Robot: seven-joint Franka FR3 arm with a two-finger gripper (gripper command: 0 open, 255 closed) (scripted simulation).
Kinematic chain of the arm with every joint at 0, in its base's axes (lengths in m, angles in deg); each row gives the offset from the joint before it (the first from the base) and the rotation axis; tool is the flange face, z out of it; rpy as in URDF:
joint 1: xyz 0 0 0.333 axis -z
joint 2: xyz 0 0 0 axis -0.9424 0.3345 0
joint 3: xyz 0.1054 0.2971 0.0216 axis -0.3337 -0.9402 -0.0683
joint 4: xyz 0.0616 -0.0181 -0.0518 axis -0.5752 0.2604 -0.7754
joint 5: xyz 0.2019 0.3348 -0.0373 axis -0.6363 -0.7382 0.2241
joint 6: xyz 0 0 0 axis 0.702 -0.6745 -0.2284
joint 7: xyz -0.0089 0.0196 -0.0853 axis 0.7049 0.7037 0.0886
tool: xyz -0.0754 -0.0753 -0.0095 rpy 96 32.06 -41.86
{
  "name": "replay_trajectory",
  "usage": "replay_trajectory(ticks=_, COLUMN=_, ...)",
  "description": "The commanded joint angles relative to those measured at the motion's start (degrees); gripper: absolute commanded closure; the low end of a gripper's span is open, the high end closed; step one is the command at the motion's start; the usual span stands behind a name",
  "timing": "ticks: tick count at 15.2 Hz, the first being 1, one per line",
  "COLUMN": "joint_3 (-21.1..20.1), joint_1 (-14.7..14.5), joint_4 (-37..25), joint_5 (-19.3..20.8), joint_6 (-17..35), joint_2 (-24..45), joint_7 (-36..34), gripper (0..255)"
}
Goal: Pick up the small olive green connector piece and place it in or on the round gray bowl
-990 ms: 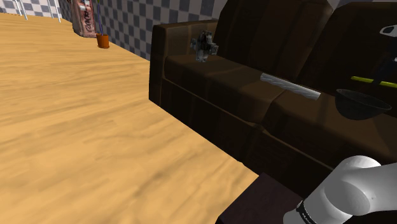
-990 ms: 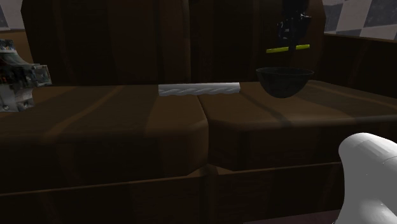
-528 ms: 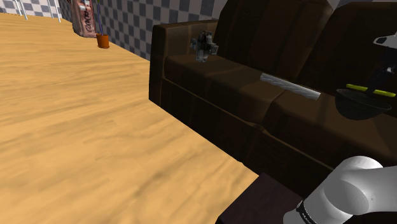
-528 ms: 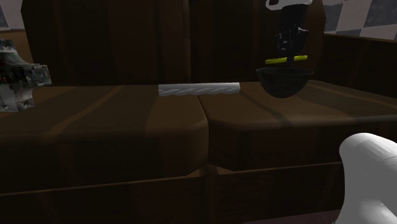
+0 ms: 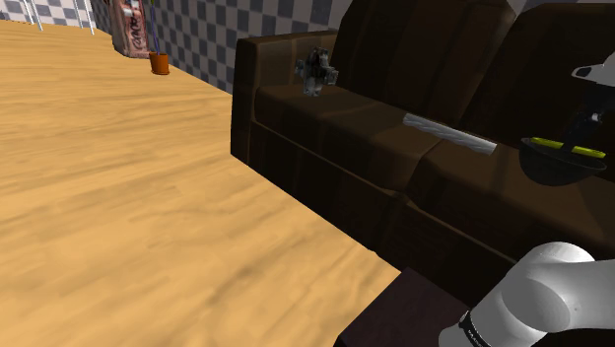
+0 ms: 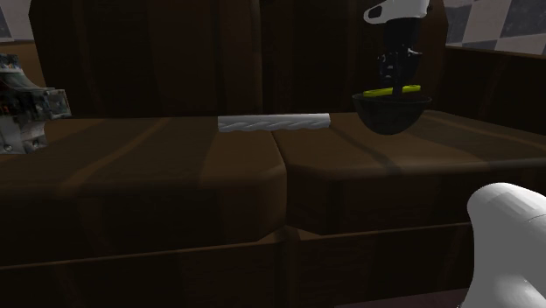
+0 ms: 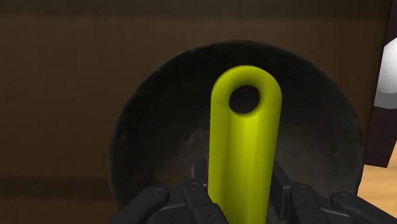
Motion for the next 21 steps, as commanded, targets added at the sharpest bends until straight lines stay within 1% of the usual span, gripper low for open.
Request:
replay_trajectory(ticks=1, joint_3=0.01, joint_1=0.0, joint_4=0.03, joint_5=0.01, joint_6=0.03, joint_2=-0.01, joint_7=0.0, gripper=255)
replay_trajectory(ticks=3, joint_3=0.01, joint_1=0.0, joint_4=0.02, joint_5=0.0, joint_6=0.02, joint_2=-0.01, joint_7=0.0, gripper=255)
replay_trajectory(ticks=4, joint_3=0.01, joint_1=0.0, joint_4=0.02, joint_5=0.0, joint_6=0.02, joint_2=-0.01, joint_7=0.0, gripper=0)
replay_trajectory(ticks=9, joint_3=0.01, joint_1=0.0, joint_4=0.02, joint_5=0.0, joint_6=0.02, joint_2=-0.01, joint_7=0.0, gripper=0)
replay_trajectory(ticks=13, joint_3=-0.17, joint_1=-1.67, joint_4=-10.75, joint_5=-1.6, joint_6=-5.98, joint_2=4.84, joint_7=1.85, gripper=0)
replay_trajectory(ticks=21, joint_3=-0.17, joint_1=-1.67, joint_4=-10.75, joint_5=-1.61, joint_6=-5.97, joint_2=4.84, joint_7=1.85, gripper=0)
